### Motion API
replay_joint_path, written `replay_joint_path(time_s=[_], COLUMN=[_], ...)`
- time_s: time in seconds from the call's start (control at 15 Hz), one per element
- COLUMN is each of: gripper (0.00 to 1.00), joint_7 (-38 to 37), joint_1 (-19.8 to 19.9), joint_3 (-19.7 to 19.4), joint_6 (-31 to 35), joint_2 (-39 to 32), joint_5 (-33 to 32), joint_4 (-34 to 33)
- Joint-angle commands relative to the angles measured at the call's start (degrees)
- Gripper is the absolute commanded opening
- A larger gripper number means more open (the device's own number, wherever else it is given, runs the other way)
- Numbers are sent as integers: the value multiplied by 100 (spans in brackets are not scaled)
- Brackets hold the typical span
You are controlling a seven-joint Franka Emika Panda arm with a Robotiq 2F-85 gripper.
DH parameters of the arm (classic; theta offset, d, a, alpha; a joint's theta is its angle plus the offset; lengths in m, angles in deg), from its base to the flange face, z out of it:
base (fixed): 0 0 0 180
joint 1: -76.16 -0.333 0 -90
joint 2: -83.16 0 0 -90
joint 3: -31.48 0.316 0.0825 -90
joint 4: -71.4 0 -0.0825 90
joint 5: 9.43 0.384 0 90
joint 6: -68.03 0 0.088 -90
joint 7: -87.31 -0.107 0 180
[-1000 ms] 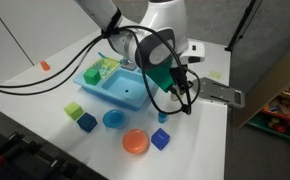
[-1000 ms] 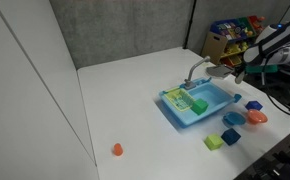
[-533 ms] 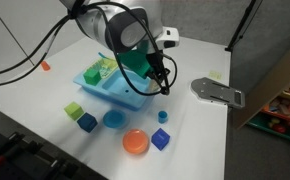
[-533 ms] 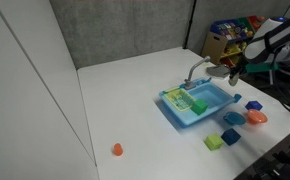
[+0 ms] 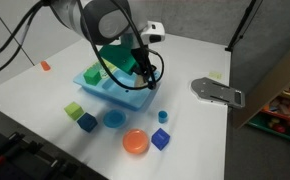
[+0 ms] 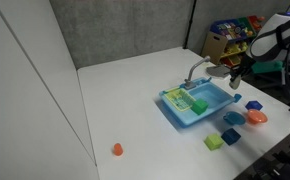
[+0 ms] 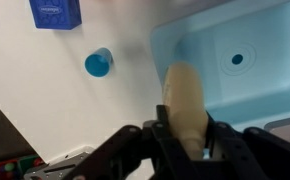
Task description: Put the soap bottle on top of the green block
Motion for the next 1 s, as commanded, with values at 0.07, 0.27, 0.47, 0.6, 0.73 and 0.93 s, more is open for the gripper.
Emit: replay_joint_path(time_s=[0.07,0.27,0.47,0.6,0.73,0.93], gripper=[9,9,9,9,9,9], joint_7=[26,97,182,273,355,580], joint_1=[-9,-115,-245,-314,-370,-390], joint_3=[39,213,454,654,834,1133], joint_6=[36,138,286,398,460,589], joint_2=[38,157,316,478,675,1035], joint_5=[-44,-35,-21,17,59,170], joint_4=[50,134,251,385,549,927])
